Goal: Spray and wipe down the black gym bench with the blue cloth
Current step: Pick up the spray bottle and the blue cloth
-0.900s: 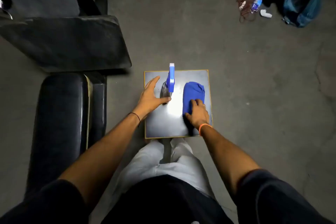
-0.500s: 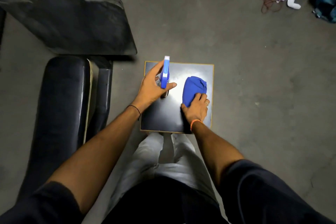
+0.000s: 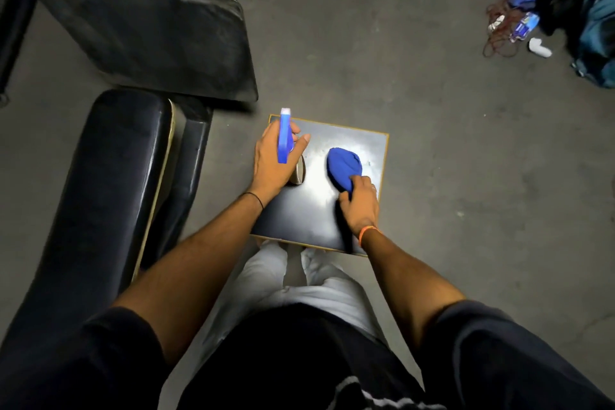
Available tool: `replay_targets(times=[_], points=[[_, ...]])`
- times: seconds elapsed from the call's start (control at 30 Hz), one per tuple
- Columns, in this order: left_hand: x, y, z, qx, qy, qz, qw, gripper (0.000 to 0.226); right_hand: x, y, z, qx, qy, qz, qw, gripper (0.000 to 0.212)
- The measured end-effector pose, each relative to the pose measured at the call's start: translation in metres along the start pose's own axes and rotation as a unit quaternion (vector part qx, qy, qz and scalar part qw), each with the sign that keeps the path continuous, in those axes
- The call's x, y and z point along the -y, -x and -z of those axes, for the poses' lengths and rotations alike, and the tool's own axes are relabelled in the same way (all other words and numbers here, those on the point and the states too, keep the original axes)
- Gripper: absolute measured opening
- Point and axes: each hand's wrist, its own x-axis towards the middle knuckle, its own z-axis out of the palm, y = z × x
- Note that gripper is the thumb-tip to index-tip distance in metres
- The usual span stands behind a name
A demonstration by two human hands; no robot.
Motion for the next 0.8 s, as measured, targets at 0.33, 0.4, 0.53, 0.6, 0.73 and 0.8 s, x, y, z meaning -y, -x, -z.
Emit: replay_targets(times=[0.33, 0.4, 0.53, 0.6, 0.73, 0.8], points=[[0.035, 0.046, 0.081, -0.190, 0.084, 0.067, 0.976, 0.017, 0.067, -0.002, 0.003, 0.075, 0.059, 0.202, 0.975, 0.035], [0.043, 0.060, 0.099, -0.236, 0.084, 0.085, 0.964, 0.013, 0.087, 0.000, -0.004, 0.093, 0.072, 0.244, 0.963, 0.036], [0.060, 0.093, 0.139, -0.319, 0.136, 0.118, 0.931, 0.014, 0.132, 0.013, -0.024, 0.138, 0.104, 0.331, 0.928, 0.040], [0.067, 0.113, 0.159, -0.362, 0.161, 0.135, 0.908, 0.019, 0.154, 0.023, -0.038, 0.158, 0.118, 0.372, 0.907, 0.040], [0.091, 0.152, 0.192, -0.416, 0.189, 0.174, 0.872, 0.020, 0.200, 0.050, -0.070, 0.193, 0.155, 0.442, 0.862, 0.042], [0.107, 0.171, 0.209, -0.436, 0.194, 0.199, 0.856, 0.022, 0.224, 0.066, -0.088, 0.204, 0.172, 0.466, 0.844, 0.043]])
